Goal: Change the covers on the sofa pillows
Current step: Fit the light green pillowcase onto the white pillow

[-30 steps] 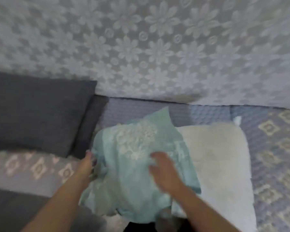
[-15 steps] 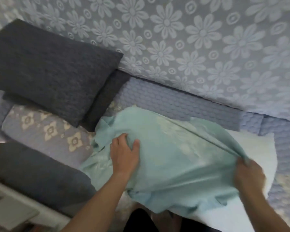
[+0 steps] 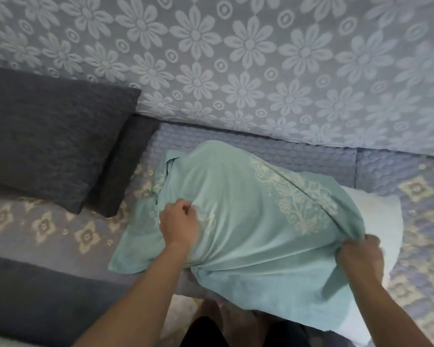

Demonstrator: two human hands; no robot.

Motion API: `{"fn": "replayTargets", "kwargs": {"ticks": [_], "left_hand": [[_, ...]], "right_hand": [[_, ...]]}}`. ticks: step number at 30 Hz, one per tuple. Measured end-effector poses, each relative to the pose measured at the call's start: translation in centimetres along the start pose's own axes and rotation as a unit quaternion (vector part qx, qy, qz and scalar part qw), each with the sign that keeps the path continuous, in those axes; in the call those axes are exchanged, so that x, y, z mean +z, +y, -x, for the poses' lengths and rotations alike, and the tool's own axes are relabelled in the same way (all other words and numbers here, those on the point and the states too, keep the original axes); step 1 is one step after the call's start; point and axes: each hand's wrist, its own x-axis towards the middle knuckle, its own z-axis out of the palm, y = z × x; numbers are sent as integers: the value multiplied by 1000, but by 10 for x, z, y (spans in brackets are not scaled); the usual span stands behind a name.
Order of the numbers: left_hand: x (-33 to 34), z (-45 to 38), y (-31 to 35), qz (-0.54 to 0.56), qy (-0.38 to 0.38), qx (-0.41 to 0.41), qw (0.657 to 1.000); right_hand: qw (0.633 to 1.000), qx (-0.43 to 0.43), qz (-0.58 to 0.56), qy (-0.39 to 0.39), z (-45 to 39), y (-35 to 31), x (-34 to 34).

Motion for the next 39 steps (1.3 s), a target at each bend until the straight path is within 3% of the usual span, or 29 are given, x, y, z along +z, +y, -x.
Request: {"fn": "replayTargets", "kwargs": {"ticks": [2, 3, 5, 7, 11, 15, 20, 24, 30, 32, 34, 36, 39], "left_hand": [[0, 21, 25, 73, 41, 40, 996], [3, 39, 38, 107, 31, 69, 991], [19, 77, 51, 103, -29, 140, 984], [35, 95, 47, 11, -44, 225, 973], [42, 84, 44, -38, -16, 291, 956], [44, 76, 28, -52, -28, 285, 957], [32, 59, 2, 42, -54, 242, 968], [-4, 12, -32, -19, 61, 144, 987], [-20, -31, -31, -133, -151, -24, 979], [-13, -26, -27, -125, -177, -22, 976], [-9, -14, -22, -100, -165, 20, 981], [-17, 0, -18, -63, -108, 58, 990], [-41, 16, -21, -73, 4, 115, 991]], "right_hand": [[982, -147, -10, 120, 26, -13, -3], [966, -220, -33, 129, 39, -25, -2], [954, -283, -102, -1, 61, -61, 11], [940, -309, -83, -121, 77, -98, 30], [934, -316, 61, -153, 67, -157, 61], [895, -354, 134, -235, 67, -167, 88], [929, -329, 124, -116, 61, -135, 87], [949, -284, 120, -66, 50, -110, 70], [946, -314, 82, 21, 43, -101, 70], [939, -322, 111, 39, 42, -97, 73], [934, -329, 139, 6, 39, -97, 74], [927, -352, 128, -20, 31, -102, 70], [948, -303, 81, 43, 7, -115, 53]]}}
